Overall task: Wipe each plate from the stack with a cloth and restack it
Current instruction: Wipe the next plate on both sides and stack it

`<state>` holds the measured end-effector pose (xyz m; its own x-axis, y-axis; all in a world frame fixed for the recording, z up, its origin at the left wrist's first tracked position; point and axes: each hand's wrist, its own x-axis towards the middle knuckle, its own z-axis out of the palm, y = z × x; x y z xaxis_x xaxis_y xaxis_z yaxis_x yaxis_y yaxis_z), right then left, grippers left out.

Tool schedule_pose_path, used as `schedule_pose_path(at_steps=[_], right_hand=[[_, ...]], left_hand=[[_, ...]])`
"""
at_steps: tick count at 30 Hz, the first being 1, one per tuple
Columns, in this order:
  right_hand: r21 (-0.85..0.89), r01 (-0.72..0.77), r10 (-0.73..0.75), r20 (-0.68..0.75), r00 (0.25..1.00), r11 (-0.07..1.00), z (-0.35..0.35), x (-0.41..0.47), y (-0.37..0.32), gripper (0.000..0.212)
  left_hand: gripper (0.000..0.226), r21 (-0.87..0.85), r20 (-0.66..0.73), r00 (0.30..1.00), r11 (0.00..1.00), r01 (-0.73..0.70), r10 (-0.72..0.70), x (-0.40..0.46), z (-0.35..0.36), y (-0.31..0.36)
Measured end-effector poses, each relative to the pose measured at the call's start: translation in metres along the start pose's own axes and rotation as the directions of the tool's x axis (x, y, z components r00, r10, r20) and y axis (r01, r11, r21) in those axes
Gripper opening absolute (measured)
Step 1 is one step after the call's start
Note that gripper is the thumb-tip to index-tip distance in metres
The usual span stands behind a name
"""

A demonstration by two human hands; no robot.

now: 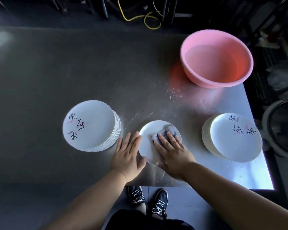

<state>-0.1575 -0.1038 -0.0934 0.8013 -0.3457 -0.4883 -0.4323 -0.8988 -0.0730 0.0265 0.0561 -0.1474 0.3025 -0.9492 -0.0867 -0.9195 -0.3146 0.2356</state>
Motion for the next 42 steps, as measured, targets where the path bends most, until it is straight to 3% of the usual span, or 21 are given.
schedule_pose_path(at_steps=[3, 7, 9, 15, 20, 24, 27, 36, 42], right_hand=[[0.048, -0.060, 0.059, 0.038, 0.998, 0.997, -0.009, 0.001, -0.005, 0.098], [0.015, 0.165, -0.165, 0.006, 0.986, 0.986, 0.015, -0.040, -0.017, 0.094], [-0.030, 0.173, -0.173, 0.004, 0.985, 0.984, 0.017, -0.040, -0.009, 0.090], [0.063, -0.061, 0.062, -0.013, 0.998, 0.996, -0.007, -0.013, 0.013, 0.101], [0.074, -0.014, 0.015, -0.021, 1.000, 0.997, 0.024, -0.055, -0.001, 0.093], [0.179, -0.128, 0.146, -0.093, 0.985, 0.976, 0.008, -0.025, 0.022, 0.092], [0.275, -0.207, 0.233, -0.065, 0.970, 0.939, -0.009, 0.007, 0.035, 0.085], [0.358, -0.270, 0.291, -0.002, 0.957, 0.894, 0.014, -0.038, 0.002, 0.095], [0.434, -0.277, 0.321, -0.028, 0.947, 0.857, -0.008, 0.004, 0.030, 0.078]], left_hand=[[0.081, 0.025, 0.006, 1.000, 1.000, 0.007, -0.008, -0.001, -0.003, 0.001], [0.080, 0.017, -0.021, 1.000, 1.000, 0.013, -0.012, 0.000, -0.002, 0.001], [0.080, 0.014, -0.041, 0.999, 1.000, 0.013, -0.012, 0.000, -0.001, 0.001], [0.080, 0.011, -0.060, 0.998, 0.999, 0.033, -0.032, 0.000, 0.001, 0.001], [0.078, 0.025, -0.089, 0.996, 1.000, 0.019, -0.016, 0.000, 0.003, 0.001], [0.079, 0.040, -0.091, 0.996, 0.999, -0.001, 0.005, 0.000, 0.003, 0.000], [0.080, 0.055, -0.078, 0.997, 0.998, 0.008, -0.004, -0.001, 0.003, 0.000], [0.080, 0.043, -0.102, 0.995, 0.999, 0.020, -0.015, 0.000, 0.006, -0.001], [0.084, 0.022, -0.036, 0.998, 0.999, 0.045, -0.044, 0.000, 0.002, 0.003]])
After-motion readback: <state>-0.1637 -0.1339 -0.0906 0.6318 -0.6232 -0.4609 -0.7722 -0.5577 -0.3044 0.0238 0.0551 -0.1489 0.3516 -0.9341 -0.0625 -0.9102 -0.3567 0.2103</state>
